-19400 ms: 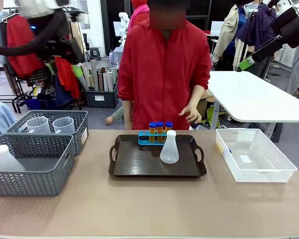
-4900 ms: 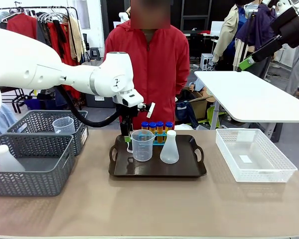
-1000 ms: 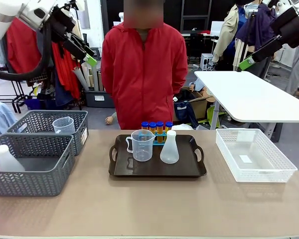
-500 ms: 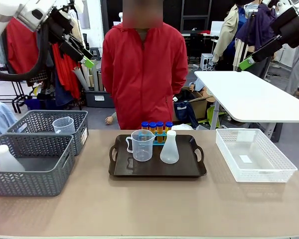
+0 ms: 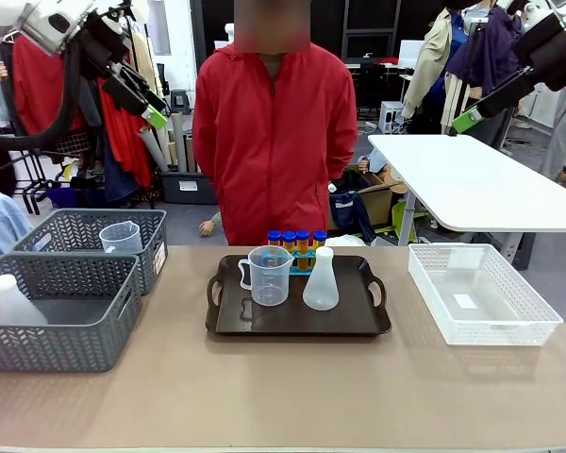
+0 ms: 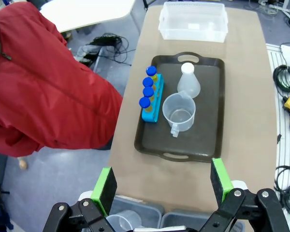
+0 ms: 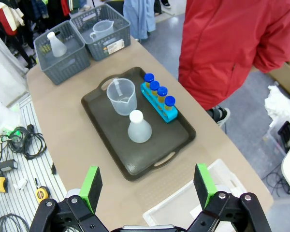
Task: Prepare the laboratory tools.
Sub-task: Pick up one Large Measuring Cup and place it on the Handle tray.
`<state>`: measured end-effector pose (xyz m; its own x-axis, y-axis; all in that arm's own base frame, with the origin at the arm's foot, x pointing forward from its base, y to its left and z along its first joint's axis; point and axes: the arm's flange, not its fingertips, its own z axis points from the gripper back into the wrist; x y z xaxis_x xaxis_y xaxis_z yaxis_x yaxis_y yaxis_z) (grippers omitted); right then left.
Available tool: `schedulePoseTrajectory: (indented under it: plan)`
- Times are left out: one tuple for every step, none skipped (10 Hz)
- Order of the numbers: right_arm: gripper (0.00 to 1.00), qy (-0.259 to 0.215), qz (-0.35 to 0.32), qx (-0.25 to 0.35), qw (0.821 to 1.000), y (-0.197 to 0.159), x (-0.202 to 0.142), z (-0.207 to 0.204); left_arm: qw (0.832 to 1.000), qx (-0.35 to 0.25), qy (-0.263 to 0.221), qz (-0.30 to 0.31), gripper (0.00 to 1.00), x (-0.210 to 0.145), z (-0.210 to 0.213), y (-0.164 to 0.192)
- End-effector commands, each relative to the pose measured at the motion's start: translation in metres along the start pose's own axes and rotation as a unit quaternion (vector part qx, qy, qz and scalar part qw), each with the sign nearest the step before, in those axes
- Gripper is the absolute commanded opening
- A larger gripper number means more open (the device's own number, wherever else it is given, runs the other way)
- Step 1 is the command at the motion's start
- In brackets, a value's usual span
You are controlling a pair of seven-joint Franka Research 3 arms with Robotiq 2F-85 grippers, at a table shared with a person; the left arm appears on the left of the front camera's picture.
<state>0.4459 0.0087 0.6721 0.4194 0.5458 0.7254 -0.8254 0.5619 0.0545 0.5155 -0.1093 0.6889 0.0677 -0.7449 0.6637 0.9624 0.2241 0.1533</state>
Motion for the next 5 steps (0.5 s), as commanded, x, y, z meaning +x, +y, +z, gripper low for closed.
schedulePoseTrajectory:
  plan:
    - [1.00, -0.004, 0.004, 0.003, 1.000, 0.0003, 0.0005, 0.0005, 1.000, 0.001, 0.000, 0.000, 1.00, -0.0001, 0.0002, 0.0002]
    - [1.00, -0.004, 0.004, 0.003, 1.000, 0.0003, 0.0005, 0.0005, 1.000, 0.001, 0.000, 0.000, 1.00, -0.0001, 0.0002, 0.0002]
    - [1.00, -0.004, 0.004, 0.003, 1.000, 0.0003, 0.0005, 0.0005, 1.000, 0.001, 0.000, 0.000, 1.00, -0.0001, 0.0002, 0.0002]
    - [1.00, -0.004, 0.004, 0.003, 1.000, 0.0003, 0.0005, 0.0005, 1.000, 0.001, 0.000, 0.000, 1.00, -0.0001, 0.0002, 0.0002]
    - [1.00, -0.004, 0.004, 0.003, 1.000, 0.0003, 0.0005, 0.0005, 1.000, 0.001, 0.000, 0.000, 1.00, -0.0001, 0.0002, 0.0002]
